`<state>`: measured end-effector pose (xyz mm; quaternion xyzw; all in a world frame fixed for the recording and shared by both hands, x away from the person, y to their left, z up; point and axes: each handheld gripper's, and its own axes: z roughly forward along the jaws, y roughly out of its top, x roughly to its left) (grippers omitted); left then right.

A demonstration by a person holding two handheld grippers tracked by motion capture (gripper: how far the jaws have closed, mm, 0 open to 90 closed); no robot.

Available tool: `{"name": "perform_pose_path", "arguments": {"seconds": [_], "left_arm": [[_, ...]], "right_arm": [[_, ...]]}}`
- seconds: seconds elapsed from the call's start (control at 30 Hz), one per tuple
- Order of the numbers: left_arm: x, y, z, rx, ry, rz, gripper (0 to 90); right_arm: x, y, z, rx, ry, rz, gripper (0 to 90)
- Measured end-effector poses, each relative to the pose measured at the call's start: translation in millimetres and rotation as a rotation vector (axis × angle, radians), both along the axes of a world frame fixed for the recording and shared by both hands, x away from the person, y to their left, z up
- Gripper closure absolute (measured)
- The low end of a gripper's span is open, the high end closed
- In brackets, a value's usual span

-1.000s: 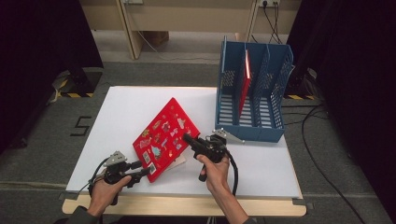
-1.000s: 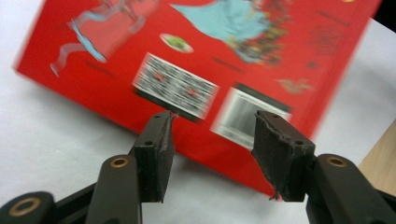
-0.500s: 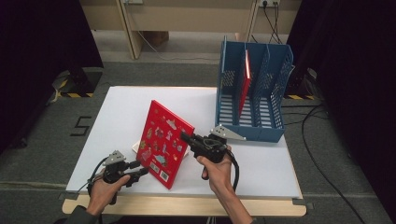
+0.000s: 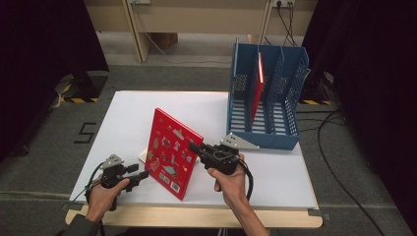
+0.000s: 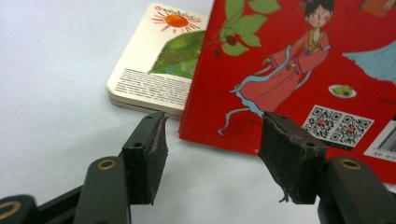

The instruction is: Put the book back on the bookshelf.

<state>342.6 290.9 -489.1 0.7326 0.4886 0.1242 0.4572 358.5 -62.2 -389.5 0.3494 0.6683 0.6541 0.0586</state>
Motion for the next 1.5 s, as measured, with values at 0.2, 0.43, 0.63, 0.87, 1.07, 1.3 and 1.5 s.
{"name": "perform_pose_path", "arguments": {"seconds": [0.2, 0.43, 0.63, 0.87, 1.07, 1.3, 1.5], "left_arm": [[0.9, -2.6, -1.4, 0.001, 0.008, -0.019, 41.2], [0.4, -0.4, -1.3, -0.001, 0.010, -0.010, 41.5], [0.4, 1.5, -1.6, 0.001, 0.012, 0.000, 41.4], [2.3, 8.2, -1.5, -0.012, 0.012, 0.024, 41.2], [3.7, 16.2, -1.3, -0.019, 0.009, 0.050, 41.2], [4.0, 18.3, -2.2, -0.016, 0.013, 0.056, 41.2], [3.8, 18.3, -2.7, -0.014, 0.014, 0.052, 41.1]], "right_arm": [[-4.5, 9.6, 3.5, -0.031, -0.033, 0.023, 77.1], [-7.5, 33.3, -5.8, -0.100, -0.061, 0.045, 75.5], [-10.8, 44.0, -14.6, -0.122, -0.094, 0.056, 75.3], [-13.1, 60.2, -29.4, -0.159, -0.095, 0.074, 75.0], [-12.6, 71.3, -38.0, -0.145, -0.093, 0.077, 74.9], [-14.0, 76.5, -41.9, -0.119, -0.122, 0.062, 74.3], [-15.8, 79.5, -47.5, -0.101, -0.141, 0.051, 74.2]]}}
